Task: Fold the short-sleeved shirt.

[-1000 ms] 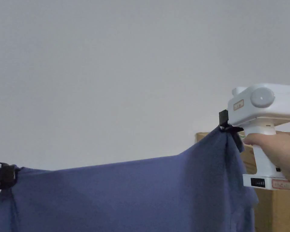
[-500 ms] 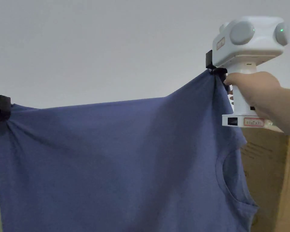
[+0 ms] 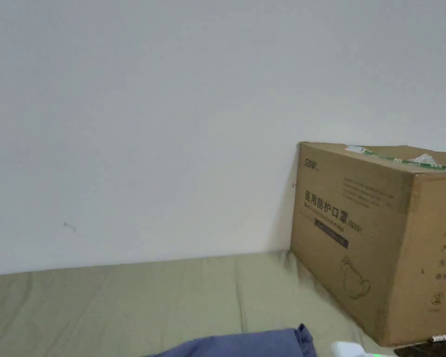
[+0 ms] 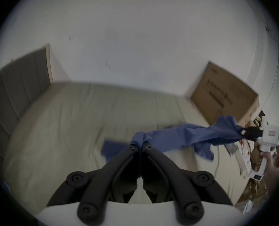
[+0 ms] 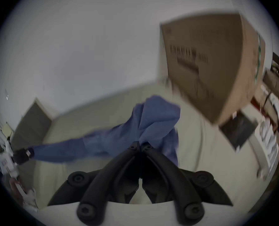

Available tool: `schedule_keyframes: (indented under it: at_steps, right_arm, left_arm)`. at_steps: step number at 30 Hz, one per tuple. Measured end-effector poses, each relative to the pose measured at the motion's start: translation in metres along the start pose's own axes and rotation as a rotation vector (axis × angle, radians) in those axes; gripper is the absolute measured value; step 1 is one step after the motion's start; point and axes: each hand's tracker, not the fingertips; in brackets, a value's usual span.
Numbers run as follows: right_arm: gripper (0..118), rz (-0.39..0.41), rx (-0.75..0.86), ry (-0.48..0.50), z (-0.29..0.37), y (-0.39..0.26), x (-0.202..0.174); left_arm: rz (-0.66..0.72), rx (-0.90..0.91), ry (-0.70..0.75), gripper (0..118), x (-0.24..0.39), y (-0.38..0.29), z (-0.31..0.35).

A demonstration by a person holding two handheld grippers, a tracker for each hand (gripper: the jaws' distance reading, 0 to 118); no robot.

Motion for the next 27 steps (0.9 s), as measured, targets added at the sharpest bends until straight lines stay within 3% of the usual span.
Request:
schedule_keyframes:
  at_steps: [3, 6, 10, 13, 16, 20, 25, 26, 27]
  right_arm:
    - [0, 0.057, -0.087, 0.006, 0.035, -0.097, 0.02]
    - [0, 0.107, -0.136, -0.029, 0.065, -0.167, 0.046]
    - [0, 0.038, -0.221, -0.069, 0.101, -0.227, 0.079]
    - [0, 0.026, -0.233, -0.053, 0.129, -0.25, 0.092]
    - [0, 0.066, -0.272, -0.096, 0.133, -0.259, 0.096]
    - [0, 0.023, -0.352, -0.091, 0.12, -0.257, 0.099]
    - [0, -0.004, -0.336, -0.095, 0.109, -0.25, 0.098]
    - [0, -0.021, -0.326, -0.091, 0.11, -0.25, 0.097]
    - [4, -0.039, -0.326, -0.089, 0.111, -0.249, 0.097]
  left_arm:
    - [0.007, -0.056, 0.031, 3, -0.024, -0.069, 0.033]
    - [-0.107, -0.102, 0.065, 3, -0.03, -0.127, 0.074]
    - [-0.23, -0.115, 0.063, 3, -0.029, -0.185, 0.123]
    - [-0.262, -0.131, 0.081, 3, -0.02, -0.214, 0.145]
    - [-0.253, -0.175, 0.052, 3, -0.035, -0.229, 0.141]
    - [-0.294, -0.245, 0.05, 3, -0.044, -0.24, 0.131]
    - [-0.197, -0.307, -0.059, 3, -0.053, -0.228, 0.139]
    - [-0.174, -0.311, -0.068, 7, -0.056, -0.227, 0.14]
    - [-0.16, -0.319, -0.065, 19, -0.058, -0.227, 0.142]
